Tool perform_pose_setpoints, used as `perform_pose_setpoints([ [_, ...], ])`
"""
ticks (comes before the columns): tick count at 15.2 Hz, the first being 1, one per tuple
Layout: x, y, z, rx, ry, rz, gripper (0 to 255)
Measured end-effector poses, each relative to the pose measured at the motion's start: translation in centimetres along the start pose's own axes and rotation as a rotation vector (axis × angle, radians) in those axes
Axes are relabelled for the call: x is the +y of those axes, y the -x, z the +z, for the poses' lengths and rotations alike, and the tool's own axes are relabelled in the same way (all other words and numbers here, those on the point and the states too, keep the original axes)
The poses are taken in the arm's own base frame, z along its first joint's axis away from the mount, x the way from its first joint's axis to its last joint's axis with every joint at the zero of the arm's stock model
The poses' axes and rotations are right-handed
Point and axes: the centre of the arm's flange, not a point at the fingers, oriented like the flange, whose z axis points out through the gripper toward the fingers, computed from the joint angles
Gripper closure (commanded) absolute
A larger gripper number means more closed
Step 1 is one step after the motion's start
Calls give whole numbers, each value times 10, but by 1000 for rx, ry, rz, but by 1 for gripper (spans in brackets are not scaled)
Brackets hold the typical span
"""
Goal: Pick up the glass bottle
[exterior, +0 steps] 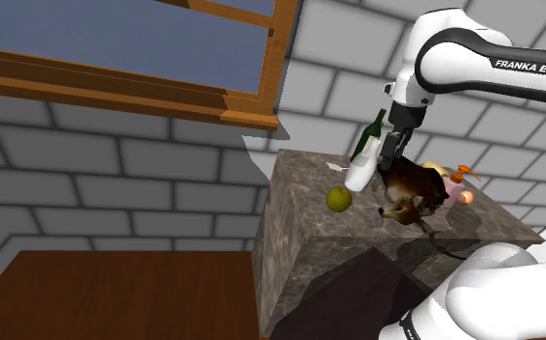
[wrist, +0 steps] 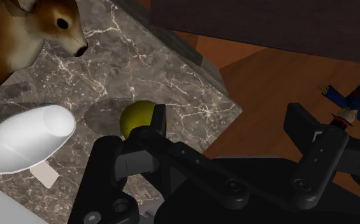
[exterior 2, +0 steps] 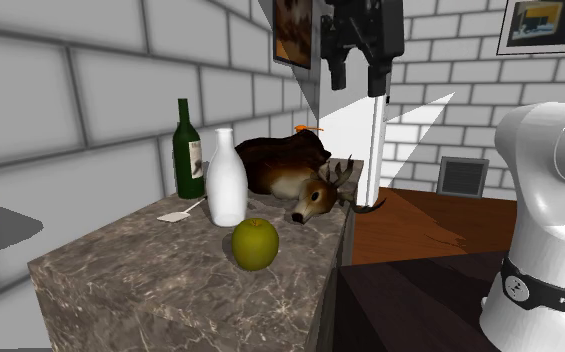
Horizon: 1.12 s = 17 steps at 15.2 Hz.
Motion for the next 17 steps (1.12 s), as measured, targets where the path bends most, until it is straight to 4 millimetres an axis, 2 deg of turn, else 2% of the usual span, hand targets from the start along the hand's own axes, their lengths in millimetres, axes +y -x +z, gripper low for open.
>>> perform_pose_setpoints([
  [9,110,-43,30,7,-19,-23,0],
  [17,208,-87,48,13,-36,-42,0],
])
